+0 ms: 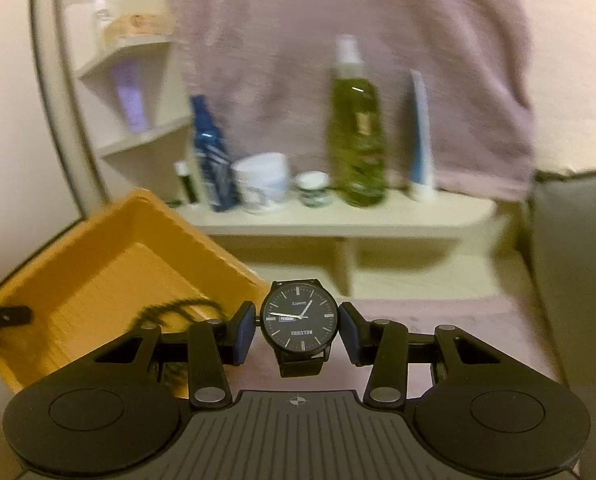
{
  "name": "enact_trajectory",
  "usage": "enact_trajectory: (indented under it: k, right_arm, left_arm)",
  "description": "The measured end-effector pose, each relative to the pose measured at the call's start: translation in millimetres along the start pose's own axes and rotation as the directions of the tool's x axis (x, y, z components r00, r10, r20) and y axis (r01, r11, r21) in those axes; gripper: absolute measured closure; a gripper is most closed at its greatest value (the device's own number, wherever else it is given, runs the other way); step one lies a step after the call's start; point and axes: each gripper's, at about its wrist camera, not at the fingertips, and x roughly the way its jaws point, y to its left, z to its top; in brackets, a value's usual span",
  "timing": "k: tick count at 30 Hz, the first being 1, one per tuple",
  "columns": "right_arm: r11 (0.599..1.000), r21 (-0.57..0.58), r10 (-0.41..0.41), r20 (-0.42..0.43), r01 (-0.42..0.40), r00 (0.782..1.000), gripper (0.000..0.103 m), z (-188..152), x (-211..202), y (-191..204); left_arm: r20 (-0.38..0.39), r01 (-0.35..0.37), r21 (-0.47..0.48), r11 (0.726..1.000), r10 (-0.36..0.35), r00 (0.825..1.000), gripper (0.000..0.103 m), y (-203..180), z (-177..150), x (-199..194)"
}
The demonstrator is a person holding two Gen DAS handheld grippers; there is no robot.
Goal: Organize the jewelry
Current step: 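Carry the wristwatch into the orange tray and open the right gripper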
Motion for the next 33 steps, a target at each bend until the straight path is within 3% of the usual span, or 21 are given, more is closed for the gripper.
enact_trajectory:
  k: [8,15,33]
  right_arm:
    - [0.990,-0.029,0.137,0.002,-0.137,0.991,0.058,20,15,44]
    - [0.969,-0.039,0.240,-0.054,-0.242,0.969,0.058,23,32,74]
    - [0.945,-0.019,0.310,-0.258,-0.325,0.915,0.058,1,68,98]
  left_arm:
    - [-0.004,0.006,-0.013,1.000,-0.006,1.000,0.093,3,0,3]
    - [-0.007,0.011,-0.021,1.000,-0.011,1.000,0.093,6,0,5]
    - [-0.017,0.027,-0.040,0.999,-0.027,0.999,0.093,14,-1,9]
